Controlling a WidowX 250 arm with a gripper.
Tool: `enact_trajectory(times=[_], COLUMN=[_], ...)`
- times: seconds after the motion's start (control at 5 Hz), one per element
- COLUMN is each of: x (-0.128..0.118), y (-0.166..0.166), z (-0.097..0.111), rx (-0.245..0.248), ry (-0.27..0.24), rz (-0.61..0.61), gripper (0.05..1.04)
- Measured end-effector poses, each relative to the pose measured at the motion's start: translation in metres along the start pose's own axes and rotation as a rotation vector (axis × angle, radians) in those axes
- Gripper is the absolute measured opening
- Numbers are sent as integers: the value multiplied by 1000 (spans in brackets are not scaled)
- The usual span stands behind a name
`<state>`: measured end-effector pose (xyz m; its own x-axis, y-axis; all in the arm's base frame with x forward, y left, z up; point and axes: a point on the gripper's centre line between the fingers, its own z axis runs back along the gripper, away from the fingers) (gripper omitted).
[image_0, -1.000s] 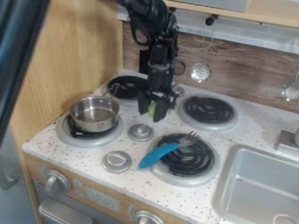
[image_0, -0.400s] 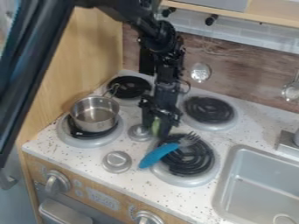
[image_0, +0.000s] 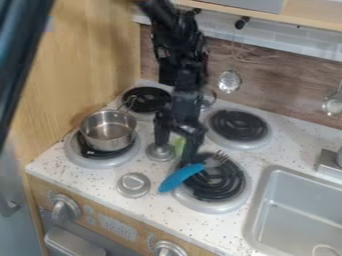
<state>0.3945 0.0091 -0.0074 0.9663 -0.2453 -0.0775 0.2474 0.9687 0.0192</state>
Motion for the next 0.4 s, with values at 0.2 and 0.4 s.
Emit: enact_trajectory(times=[0.2, 0.4], x=[-3, -6], y=[2, 2], z=[20, 21], rx=[23, 1], ry=[-48, -48], rz=[36, 66], gripper=[1001, 998])
